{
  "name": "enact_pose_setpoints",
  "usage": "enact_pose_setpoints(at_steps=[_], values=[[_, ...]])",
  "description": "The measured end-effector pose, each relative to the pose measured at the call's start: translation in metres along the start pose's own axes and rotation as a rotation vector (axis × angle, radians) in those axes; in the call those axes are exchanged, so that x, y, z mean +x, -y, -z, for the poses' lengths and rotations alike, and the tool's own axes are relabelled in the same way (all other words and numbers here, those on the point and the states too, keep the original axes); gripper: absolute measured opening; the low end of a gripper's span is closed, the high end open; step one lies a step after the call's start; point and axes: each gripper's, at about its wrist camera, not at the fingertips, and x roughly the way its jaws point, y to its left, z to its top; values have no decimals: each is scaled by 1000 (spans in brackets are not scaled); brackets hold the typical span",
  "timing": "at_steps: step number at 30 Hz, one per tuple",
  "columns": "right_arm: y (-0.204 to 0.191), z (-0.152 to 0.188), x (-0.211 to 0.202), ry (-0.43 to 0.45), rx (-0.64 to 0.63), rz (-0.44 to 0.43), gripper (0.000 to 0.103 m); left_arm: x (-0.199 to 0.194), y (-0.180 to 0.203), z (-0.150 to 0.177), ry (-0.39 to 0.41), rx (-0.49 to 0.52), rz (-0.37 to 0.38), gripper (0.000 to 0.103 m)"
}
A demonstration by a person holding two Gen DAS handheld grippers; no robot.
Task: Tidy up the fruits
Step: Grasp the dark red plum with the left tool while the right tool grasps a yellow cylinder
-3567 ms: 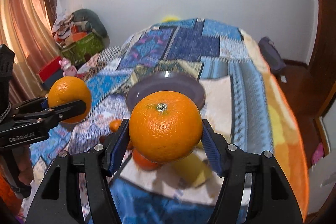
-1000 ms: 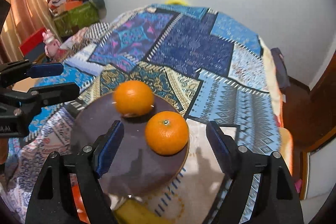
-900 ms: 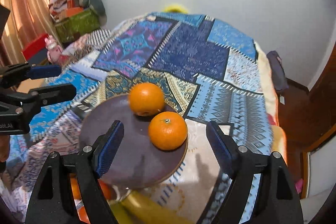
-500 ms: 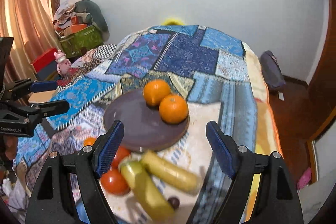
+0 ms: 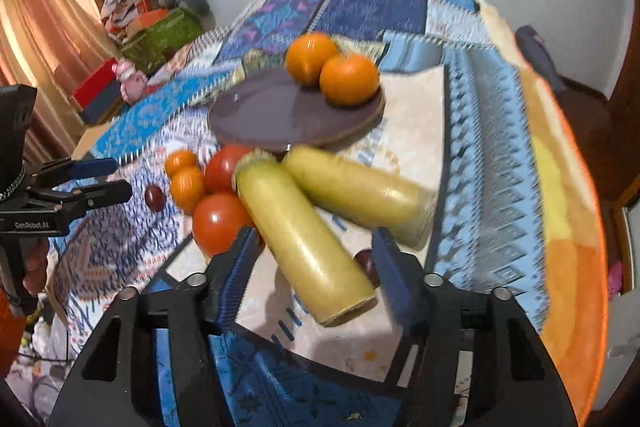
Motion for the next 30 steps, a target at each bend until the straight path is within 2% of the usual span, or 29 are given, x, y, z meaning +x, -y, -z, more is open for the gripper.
enact_pose_setpoints(at_steps=[3,9,15,22,27,30], values=[[-3,-1,8,-19,-32,-5,52,6,3,1,-7,9,10,74],[-7,-6,23,-64,-115,-10,52,22,9,-2,-41,52,5,58],[-6,-4,23,-57,-146,-25,50,30,12,-2,-46,76,6,48],[-11,-1,18,-24,-148,-38,43,32,14,-2,-44,97,10,26],[-19,-2,13,0,-138,-63,34,30,15,-2,-42,97,10,25],[-18,-2,10,11,-123,-64,34,27,14,-1,-39,89,12,25]])
